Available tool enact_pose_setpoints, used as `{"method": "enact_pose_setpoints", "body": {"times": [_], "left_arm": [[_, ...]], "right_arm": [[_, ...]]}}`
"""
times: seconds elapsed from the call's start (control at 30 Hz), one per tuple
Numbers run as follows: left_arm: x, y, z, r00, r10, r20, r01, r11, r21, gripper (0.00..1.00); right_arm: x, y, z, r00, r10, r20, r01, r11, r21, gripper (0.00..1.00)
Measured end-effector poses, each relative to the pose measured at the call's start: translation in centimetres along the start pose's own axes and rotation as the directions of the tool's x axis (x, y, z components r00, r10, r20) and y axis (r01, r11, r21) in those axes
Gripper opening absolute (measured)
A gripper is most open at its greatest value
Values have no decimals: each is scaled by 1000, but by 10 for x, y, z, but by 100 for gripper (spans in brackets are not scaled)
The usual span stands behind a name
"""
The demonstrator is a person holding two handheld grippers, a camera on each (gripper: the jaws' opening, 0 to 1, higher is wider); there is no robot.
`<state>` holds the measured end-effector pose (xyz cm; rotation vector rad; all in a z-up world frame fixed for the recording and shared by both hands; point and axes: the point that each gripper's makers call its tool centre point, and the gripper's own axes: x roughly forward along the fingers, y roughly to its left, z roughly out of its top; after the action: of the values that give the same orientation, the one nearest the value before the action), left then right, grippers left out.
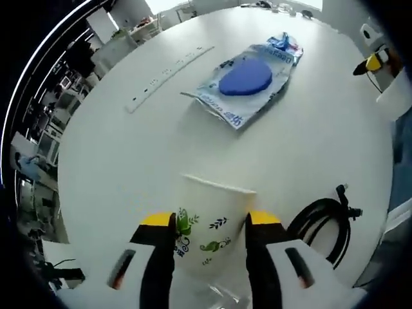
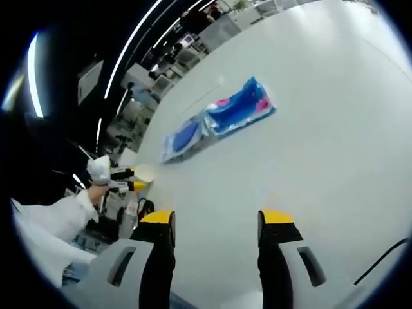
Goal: Arrange the tabletop items into an orderly group along one side of the table until the central work area is clear of visible clutter.
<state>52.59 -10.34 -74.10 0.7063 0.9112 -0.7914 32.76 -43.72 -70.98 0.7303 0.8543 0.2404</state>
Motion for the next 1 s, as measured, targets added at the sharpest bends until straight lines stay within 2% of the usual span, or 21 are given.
{"method": "enact_pose_setpoints", "body": {"times": [0.07, 0.13, 0.2, 0.27, 0.3, 0.33, 0.37, 0.47, 0.5, 0.53, 0.63, 0.73, 0.83, 0.87, 0.97, 1.0], "left_arm": [[-2, 0, 1, 1000, 8, 17, -8, 999, -39, 39], [-6, 0, 7, 998, 23, 67, -17, 996, -87, 38], [-13, 3, 16, 990, 51, 132, -28, 985, -168, 37], [-20, 7, 27, 975, 74, 210, -18, 965, -261, 37], [-29, 8, 39, 954, 90, 286, 6, 948, -320, 37], [-34, 8, 45, 938, 99, 332, 25, 936, -351, 37], [-43, 7, 54, 915, 111, 388, 54, 919, -390, 37], [-59, 3, 67, 876, 138, 461, 68, 913, -402, 37], [-67, -3, 74, 855, 143, 498, 78, 915, -395, 37], [-72, -6, 78, 844, 142, 518, 75, 924, -374, 38], [-83, -19, 87, 828, 137, 544, 44, 951, -306, 38], [-91, -27, 93, 807, 133, 576, 67, 948, -312, 38], [-95, -29, 100, 769, 146, 622, 122, 922, -367, 38], [-99, -32, 103, 749, 148, 646, 155, 909, -387, 38], [-108, -37, 110, 709, 159, 687, 204, 886, -416, 38], [-113, -39, 112, 695, 168, 699, 228, 871, -435, 38]], "right_arm": [[0, 0, 0, 1000, 0, 0, 0, 1000, -1, 50], [0, 0, 0, 1000, 0, 1, 0, 1000, -2, 50], [0, 0, 1, 1000, 1, 2, -1, 1000, -2, 50], [1, 1, 1, 1000, 3, 1, -3, 1000, -6, 50], [1, 2, 1, 1000, 7, -1, -7, 1000, -12, 50], [1, 3, 1, 1000, 9, -2, -9, 1000, -15, 50], [2, 4, 1, 1000, 13, -3, -13, 1000, -20, 50], [3, 9, 2, 1000, 25, -3, -25, 999, -34, 50], [3, 11, 2, 1000, 28, -3, -28, 999, -40, 50], [4, 13, 2, 999, 33, -4, -33, 998, -49, 50], [5, 15, 1, 999, 41, -11, -41, 997, -66, 50], [4, 18, -2, 999, 46, -16, -47, 996, -75, 50], [3, 20, -2, 999, 48, -17, -49, 995, -88, 50], [2, 22, -1, 999, 46, -15, -47, 994, -96, 50], [1, 31, 5, 998, 57, -13, -58, 984, -165, 49], [2, 35, 7, 998, 62, -8, -63, 982, -178, 49]]}}
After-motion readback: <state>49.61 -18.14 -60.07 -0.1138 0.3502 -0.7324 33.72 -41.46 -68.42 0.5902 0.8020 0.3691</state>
